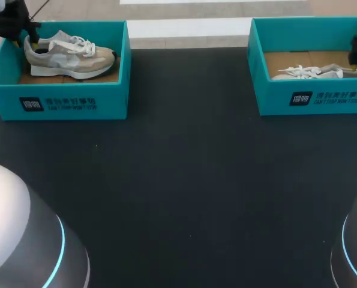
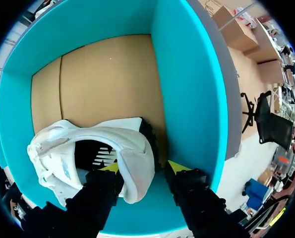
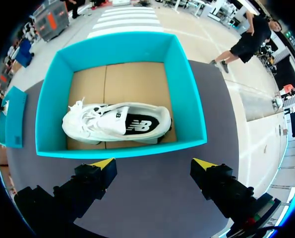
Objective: Take the shoe out of the shoebox, open the shoe tongue, remove and reinsert the insole, then place the shoe into the shoebox
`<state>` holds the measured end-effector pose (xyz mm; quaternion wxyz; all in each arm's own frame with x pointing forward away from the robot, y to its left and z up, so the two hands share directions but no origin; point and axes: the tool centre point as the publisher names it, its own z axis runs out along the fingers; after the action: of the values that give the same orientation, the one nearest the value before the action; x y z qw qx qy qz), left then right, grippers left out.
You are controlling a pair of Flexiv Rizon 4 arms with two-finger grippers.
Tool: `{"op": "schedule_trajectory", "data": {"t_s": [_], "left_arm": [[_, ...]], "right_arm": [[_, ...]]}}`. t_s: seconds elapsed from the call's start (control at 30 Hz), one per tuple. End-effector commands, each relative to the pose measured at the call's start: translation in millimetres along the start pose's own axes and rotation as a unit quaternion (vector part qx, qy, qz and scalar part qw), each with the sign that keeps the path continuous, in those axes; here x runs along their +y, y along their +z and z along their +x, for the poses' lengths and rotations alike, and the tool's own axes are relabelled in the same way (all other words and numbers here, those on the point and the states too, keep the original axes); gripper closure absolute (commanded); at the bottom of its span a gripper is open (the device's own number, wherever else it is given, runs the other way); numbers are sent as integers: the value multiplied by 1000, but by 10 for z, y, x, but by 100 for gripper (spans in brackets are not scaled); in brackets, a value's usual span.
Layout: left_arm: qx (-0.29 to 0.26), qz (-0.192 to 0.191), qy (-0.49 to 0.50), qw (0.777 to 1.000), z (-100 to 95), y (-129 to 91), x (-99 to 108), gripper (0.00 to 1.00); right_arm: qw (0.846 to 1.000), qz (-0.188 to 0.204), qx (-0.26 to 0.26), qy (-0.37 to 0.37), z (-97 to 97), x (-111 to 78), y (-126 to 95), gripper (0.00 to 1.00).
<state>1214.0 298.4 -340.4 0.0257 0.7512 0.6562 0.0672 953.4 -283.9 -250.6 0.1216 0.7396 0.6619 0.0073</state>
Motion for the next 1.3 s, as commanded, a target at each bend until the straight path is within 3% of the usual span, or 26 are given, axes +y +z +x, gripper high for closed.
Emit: {"op": "schedule_trajectory", "data": {"t_s": [0.03, 0.13, 0.27, 0.43, 0.6, 0.83, 1.0, 1.3], "left_arm": [[-6, 44, 6, 999, 54, 102, 85, 43], [-3, 49, 7, 999, 54, 143, 73, 43], [8, 56, 7, 998, 64, 173, 75, 54], [19, 64, 7, 998, 73, 190, 81, 73], [30, 77, 23, 996, 72, 170, 54, 100], [47, 88, 58, 993, 67, -98, -39, 100], [46, 112, 57, 991, 127, -473, -104, 100], [30, 85, 63, 994, 281, -1156, -256, 100]], "right_arm": [[1000, 0, 0, 1, 4, -3, -3, 0], [1000, 0, 0, 1, 4, -3, -3, 0], [1000, 0, 0, 1, 4, -3, -3, 0], [1000, 0, 0, 1, 4, -3, -3, 0], [1000, 0, 0, 1, 4, -3, -3, 0], [1000, 0, 0, 1, 4, -3, -3, 0], [1000, 0, 0, 1, 4, -3, -3, 0], [1000, 0, 0, 1, 4, -3, -3, 0]]}}
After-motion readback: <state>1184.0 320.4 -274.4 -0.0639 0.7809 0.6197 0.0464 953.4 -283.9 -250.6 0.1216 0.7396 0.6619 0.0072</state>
